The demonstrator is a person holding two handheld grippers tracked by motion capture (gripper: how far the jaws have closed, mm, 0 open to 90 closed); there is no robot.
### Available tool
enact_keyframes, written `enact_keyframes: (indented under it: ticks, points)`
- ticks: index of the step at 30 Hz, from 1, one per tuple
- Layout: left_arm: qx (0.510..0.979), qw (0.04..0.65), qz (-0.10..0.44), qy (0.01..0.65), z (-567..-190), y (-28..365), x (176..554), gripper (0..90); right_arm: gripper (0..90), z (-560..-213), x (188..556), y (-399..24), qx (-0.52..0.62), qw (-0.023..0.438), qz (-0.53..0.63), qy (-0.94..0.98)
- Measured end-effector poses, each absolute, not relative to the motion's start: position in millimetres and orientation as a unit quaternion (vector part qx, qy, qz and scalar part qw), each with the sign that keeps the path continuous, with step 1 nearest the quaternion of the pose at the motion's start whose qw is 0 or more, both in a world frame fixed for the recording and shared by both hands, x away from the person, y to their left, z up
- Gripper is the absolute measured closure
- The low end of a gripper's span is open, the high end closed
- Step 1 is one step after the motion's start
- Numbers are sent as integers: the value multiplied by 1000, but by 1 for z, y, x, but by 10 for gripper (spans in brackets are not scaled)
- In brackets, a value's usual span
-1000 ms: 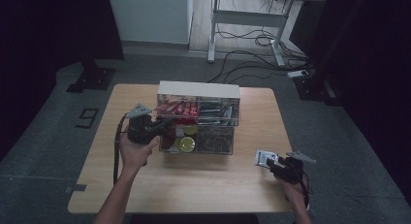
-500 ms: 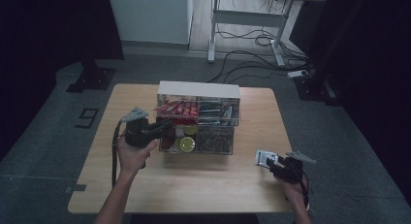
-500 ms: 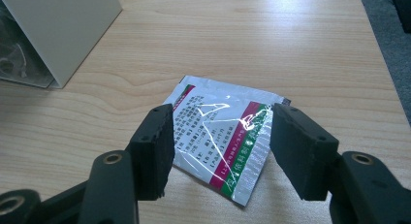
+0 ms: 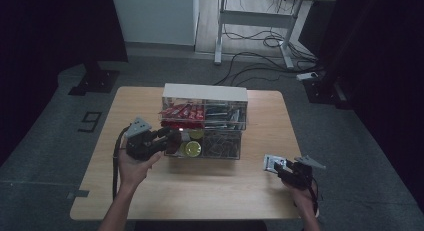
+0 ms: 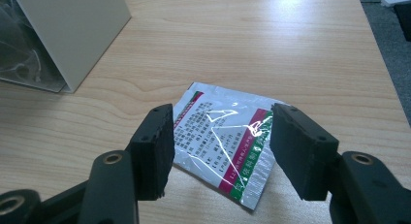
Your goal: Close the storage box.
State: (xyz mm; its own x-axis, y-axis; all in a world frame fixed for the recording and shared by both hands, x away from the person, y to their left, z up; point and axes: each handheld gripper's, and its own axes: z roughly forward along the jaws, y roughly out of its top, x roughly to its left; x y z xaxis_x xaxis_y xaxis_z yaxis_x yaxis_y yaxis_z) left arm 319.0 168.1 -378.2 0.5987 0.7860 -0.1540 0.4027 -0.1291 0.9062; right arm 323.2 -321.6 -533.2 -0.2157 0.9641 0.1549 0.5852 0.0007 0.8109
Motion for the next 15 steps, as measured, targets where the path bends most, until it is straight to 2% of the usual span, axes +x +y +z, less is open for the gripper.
enact_keyframes:
  ticks: [15]
  points:
    - [742, 505, 185, 400, -413, 181, 300, 531, 408, -524, 315, -310, 541, 249, 427, 680]
